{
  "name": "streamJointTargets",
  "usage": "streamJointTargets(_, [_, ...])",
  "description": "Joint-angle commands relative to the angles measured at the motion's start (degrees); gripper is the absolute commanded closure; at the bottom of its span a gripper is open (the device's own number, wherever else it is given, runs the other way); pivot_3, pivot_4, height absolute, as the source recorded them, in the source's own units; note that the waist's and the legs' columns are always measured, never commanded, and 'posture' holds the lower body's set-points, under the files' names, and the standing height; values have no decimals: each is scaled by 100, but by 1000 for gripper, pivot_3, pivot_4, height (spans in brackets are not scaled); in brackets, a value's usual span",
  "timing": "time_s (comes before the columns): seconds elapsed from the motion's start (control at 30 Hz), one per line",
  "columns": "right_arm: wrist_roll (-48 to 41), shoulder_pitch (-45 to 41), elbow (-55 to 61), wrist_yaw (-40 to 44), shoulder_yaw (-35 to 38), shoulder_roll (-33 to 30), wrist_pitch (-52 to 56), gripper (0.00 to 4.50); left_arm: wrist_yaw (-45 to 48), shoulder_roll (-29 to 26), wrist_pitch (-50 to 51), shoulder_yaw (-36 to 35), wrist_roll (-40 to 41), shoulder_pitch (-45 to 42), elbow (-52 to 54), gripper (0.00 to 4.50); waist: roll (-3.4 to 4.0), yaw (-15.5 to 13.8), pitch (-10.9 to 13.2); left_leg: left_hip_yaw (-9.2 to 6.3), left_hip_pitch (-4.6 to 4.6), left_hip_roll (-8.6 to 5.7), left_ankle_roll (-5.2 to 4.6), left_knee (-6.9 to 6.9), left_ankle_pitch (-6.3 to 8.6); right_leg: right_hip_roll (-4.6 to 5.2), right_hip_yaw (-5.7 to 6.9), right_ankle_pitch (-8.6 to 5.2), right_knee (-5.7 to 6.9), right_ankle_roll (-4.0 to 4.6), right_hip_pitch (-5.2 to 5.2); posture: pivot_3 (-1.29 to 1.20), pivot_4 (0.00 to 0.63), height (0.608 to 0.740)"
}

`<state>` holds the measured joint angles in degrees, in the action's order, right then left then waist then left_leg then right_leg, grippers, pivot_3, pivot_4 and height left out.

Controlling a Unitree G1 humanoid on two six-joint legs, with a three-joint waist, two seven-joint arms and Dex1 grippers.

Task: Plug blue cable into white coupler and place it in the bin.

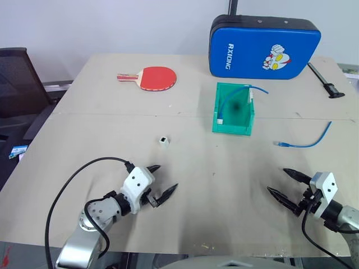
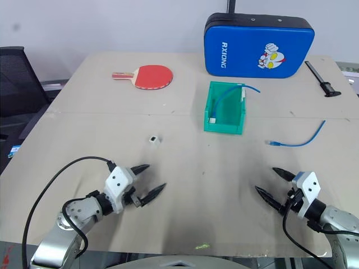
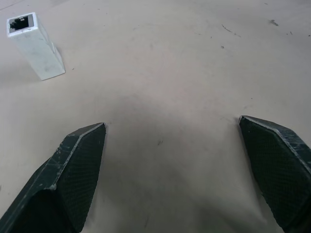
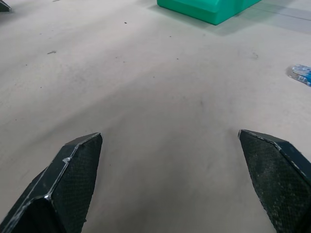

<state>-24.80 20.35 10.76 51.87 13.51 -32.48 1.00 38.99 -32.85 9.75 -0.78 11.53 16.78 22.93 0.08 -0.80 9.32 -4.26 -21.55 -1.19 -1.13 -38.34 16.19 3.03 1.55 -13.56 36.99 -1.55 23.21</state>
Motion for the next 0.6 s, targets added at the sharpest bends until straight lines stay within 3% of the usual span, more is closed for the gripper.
streamJointTargets(0.03, [-90, 89, 253, 47, 174, -59, -119, 83, 107, -50, 57, -115, 218, 59, 179, 0, 0, 0, 0, 0, 0, 0, 0, 0, 0, 0, 0, 0, 0, -1, 0, 0, 150, 740])
streamJointTargets(0.6, [-78, -50, 56, 214, 200, -179, -94, 83, 62, 35, 127, -164, 334, 133, 398, 0, 0, 0, 0, 1, 0, 1, 0, 0, 0, -1, 0, 1, 0, -1, 0, 0, 150, 740])
